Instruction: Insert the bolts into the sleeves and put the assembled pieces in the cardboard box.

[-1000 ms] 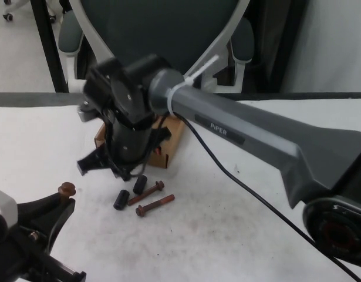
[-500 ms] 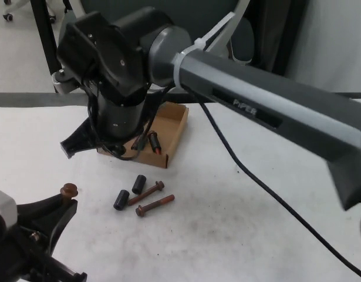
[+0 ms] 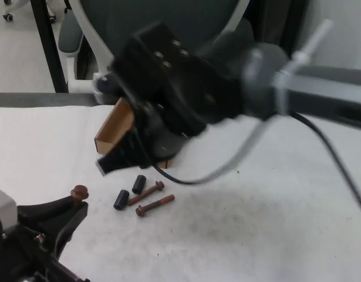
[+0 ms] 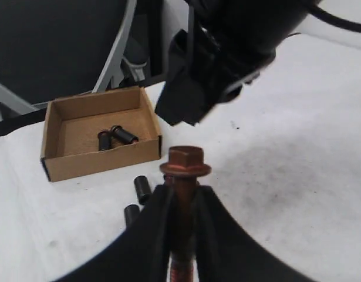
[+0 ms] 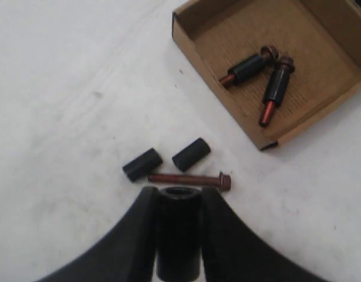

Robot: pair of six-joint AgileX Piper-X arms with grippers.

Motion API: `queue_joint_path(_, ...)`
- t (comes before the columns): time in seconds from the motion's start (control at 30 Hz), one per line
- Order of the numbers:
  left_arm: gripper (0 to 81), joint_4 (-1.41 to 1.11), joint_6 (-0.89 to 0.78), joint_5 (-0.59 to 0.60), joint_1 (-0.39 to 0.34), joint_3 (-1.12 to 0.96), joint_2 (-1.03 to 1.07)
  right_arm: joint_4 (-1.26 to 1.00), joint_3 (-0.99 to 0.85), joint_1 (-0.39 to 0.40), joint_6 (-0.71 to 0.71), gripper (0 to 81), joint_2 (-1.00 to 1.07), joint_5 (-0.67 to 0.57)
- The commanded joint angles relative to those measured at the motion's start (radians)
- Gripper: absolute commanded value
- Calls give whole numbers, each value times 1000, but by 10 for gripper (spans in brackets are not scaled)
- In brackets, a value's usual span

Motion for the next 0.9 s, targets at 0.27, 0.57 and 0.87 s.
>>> queue_joint_path(0.27,8,-135,-118,183,1,-11,-6,-615,633,54,19,3,-401,-75)
queue_joint_path(0.57,8,-252,-241,310,1,-11,-4,-1170,1014,137,-38,3,-548,-98)
queue_joint_path(0.87,8,-295,-351,373,1,-11,-4,-1479,1191,194,-166,3,-548,-143)
